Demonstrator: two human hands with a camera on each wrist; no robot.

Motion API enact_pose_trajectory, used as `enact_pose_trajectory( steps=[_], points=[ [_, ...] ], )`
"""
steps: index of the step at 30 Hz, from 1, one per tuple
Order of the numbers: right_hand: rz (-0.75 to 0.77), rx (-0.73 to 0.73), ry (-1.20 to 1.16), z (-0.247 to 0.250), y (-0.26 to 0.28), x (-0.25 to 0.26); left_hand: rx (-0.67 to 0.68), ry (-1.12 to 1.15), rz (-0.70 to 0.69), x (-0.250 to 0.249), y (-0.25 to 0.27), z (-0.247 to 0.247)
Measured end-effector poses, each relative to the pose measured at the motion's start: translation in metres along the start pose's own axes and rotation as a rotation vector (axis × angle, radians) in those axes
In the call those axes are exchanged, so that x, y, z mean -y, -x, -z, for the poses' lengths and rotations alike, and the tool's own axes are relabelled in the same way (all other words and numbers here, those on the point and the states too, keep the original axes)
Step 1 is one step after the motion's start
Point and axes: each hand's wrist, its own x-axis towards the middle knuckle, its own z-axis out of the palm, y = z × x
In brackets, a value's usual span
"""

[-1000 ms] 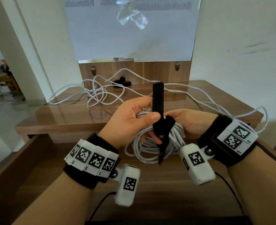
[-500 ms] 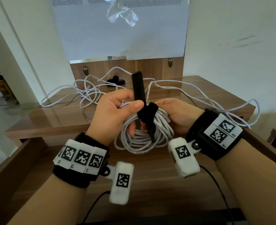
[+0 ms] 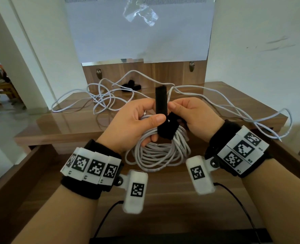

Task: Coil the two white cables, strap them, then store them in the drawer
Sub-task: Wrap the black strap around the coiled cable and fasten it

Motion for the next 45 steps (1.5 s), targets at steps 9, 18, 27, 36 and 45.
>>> enact_pose_trajectory(
  steps=[9, 18, 27, 36, 45],
  points=[
    [0.137, -0.187, 0.096, 0.005, 0.002, 0.008, -0.179, -0.055, 0.039, 0.002, -0.004, -0.002],
    [0.292, -0.209, 0.508, -0.008, 0.010, 0.020, -0.396, -0.036, 0.048, 0.010, -0.008, -0.009],
    [0.275, -0.289, 0.334, -0.012, 0.011, 0.016, -0.514, 0.090, 0.056, 0.009, -0.008, -0.014],
    [0.312, -0.224, 0.556, -0.008, 0.009, 0.020, -0.488, 0.122, 0.092, 0.011, -0.007, -0.023],
    [0.349, -0.308, 0.380, -0.002, 0.005, 0.012, -0.564, 0.100, 0.028, 0.009, -0.008, -0.021]
  ],
)
